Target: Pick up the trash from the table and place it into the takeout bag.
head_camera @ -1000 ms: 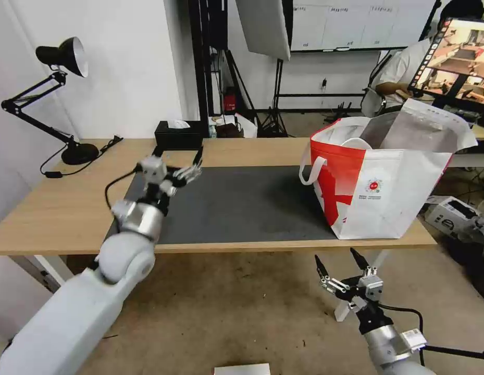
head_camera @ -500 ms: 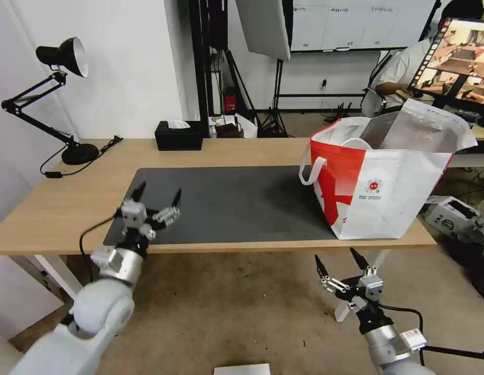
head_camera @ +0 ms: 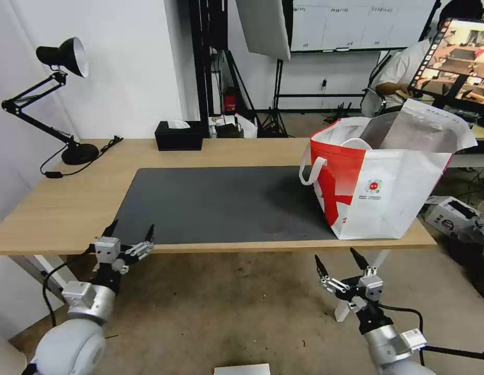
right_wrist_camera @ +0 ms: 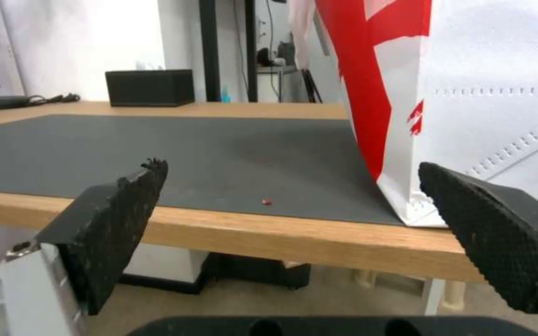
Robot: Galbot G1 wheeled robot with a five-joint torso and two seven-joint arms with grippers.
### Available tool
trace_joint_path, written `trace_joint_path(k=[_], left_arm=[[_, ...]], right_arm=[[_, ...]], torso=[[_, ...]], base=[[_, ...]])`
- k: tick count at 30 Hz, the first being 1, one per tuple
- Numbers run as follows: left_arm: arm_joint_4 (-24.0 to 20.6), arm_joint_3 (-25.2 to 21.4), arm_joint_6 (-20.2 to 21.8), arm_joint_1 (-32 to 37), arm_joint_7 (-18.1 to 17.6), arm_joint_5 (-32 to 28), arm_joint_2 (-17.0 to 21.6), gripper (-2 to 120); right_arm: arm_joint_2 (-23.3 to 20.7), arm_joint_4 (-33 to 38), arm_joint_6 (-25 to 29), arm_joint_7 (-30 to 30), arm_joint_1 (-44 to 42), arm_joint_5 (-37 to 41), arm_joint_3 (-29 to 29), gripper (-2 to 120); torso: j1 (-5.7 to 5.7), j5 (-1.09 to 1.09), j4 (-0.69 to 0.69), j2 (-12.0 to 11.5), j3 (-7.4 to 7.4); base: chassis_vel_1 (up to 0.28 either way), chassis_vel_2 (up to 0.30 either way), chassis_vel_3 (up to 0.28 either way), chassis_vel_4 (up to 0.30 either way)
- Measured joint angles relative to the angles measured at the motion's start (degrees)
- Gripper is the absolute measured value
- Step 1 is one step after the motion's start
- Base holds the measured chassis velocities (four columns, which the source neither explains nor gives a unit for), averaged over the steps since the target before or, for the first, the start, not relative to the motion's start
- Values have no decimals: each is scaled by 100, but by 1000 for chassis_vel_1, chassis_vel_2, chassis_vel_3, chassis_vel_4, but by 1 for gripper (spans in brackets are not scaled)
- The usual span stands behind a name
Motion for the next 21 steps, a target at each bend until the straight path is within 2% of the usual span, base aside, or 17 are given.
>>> trace_joint_path(k=[9, 21], left_arm=[[-127, -282, 218, 510, 47, -25, -290, 100], [-165, -240, 160, 824, 105, 97, -584, 100]], right_arm=[[0, 0, 0, 0, 0, 0, 0, 100], [0, 0, 0, 0, 0, 0, 0, 100]], torso=[[0, 0, 0, 0, 0], [0, 0, 0, 0, 0]], base=[[0, 0, 0, 0], [0, 0, 0, 0]])
